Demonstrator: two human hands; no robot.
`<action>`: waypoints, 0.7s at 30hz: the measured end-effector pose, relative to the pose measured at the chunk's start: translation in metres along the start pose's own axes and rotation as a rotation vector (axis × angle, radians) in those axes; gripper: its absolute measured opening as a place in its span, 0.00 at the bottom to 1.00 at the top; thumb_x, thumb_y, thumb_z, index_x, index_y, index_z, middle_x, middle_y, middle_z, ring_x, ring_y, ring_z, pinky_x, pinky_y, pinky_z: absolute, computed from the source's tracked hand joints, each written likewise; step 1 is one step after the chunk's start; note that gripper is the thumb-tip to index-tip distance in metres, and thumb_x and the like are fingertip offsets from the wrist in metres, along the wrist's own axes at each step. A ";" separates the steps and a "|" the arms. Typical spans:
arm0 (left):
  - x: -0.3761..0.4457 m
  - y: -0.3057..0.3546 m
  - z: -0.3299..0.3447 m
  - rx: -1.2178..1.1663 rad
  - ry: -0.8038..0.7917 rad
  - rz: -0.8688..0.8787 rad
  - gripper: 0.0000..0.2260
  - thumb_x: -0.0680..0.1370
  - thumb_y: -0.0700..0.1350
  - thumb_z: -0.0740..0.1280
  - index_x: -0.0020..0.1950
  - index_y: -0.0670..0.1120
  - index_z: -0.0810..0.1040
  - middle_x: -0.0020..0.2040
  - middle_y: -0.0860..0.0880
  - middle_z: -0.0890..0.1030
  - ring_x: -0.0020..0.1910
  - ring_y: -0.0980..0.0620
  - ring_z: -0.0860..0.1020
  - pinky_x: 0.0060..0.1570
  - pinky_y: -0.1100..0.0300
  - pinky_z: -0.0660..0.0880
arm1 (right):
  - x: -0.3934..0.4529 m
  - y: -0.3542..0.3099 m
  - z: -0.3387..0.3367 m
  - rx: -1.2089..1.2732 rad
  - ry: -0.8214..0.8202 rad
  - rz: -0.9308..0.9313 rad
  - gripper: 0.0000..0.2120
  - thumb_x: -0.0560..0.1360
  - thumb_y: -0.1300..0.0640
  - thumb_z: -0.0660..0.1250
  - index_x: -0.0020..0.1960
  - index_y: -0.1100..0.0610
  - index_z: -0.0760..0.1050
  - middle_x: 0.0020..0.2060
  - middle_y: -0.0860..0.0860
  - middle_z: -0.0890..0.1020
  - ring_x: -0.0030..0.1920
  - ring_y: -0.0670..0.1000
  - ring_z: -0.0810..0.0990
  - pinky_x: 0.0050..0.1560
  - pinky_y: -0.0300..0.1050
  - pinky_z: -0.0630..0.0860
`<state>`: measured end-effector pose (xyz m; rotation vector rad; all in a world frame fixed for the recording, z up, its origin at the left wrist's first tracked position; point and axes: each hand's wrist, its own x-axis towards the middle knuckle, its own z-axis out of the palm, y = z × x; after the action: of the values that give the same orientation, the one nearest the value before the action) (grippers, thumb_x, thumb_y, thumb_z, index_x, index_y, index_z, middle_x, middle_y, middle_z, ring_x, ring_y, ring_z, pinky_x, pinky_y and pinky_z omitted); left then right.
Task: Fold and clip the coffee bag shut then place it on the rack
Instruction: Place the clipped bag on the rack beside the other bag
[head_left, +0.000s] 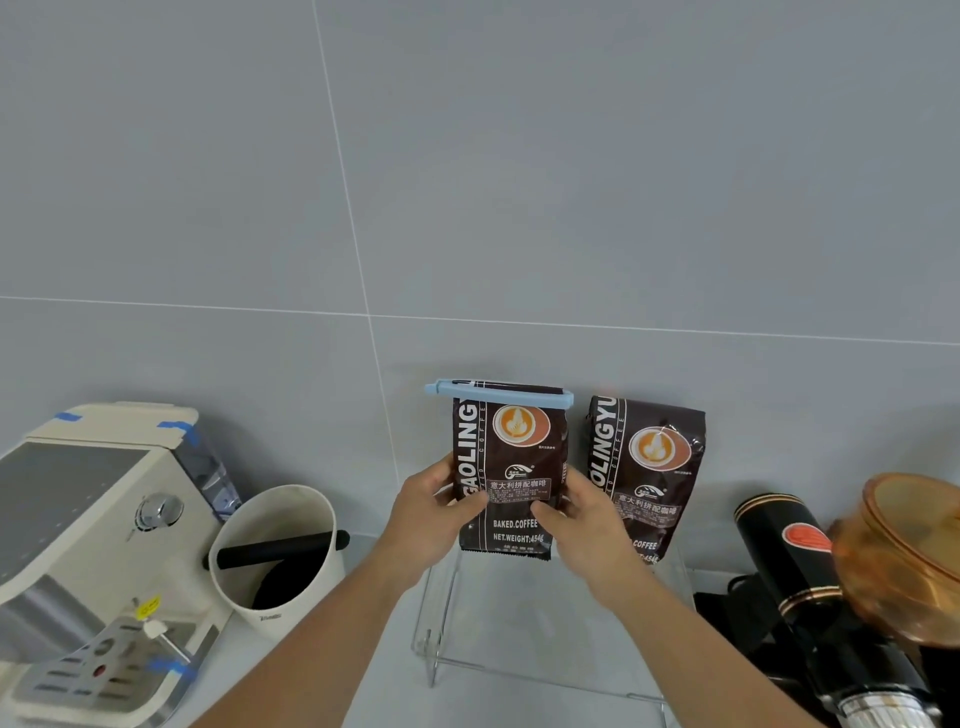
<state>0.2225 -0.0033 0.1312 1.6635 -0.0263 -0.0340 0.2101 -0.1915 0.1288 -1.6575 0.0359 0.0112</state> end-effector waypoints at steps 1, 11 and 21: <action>0.001 -0.004 0.001 0.000 -0.006 -0.005 0.19 0.72 0.41 0.75 0.60 0.56 0.80 0.53 0.57 0.86 0.56 0.53 0.82 0.49 0.60 0.81 | 0.001 0.003 0.000 -0.002 0.005 0.008 0.23 0.75 0.67 0.67 0.48 0.37 0.78 0.50 0.45 0.86 0.53 0.49 0.83 0.58 0.57 0.80; 0.009 -0.025 0.010 0.105 0.050 0.063 0.24 0.71 0.37 0.76 0.59 0.60 0.78 0.51 0.62 0.86 0.51 0.63 0.82 0.44 0.73 0.77 | 0.004 0.015 0.008 -0.075 0.086 -0.009 0.25 0.74 0.64 0.66 0.51 0.31 0.75 0.49 0.37 0.85 0.53 0.43 0.81 0.58 0.50 0.79; 0.013 -0.033 0.015 0.149 0.117 0.069 0.23 0.71 0.38 0.76 0.55 0.65 0.78 0.49 0.64 0.85 0.51 0.61 0.83 0.45 0.70 0.78 | -0.002 0.019 0.009 -0.052 0.075 -0.039 0.24 0.75 0.64 0.66 0.64 0.41 0.72 0.53 0.36 0.82 0.53 0.30 0.77 0.51 0.31 0.74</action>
<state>0.2351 -0.0157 0.0973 1.8102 0.0022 0.1200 0.2078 -0.1846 0.1089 -1.7096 0.0609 -0.0797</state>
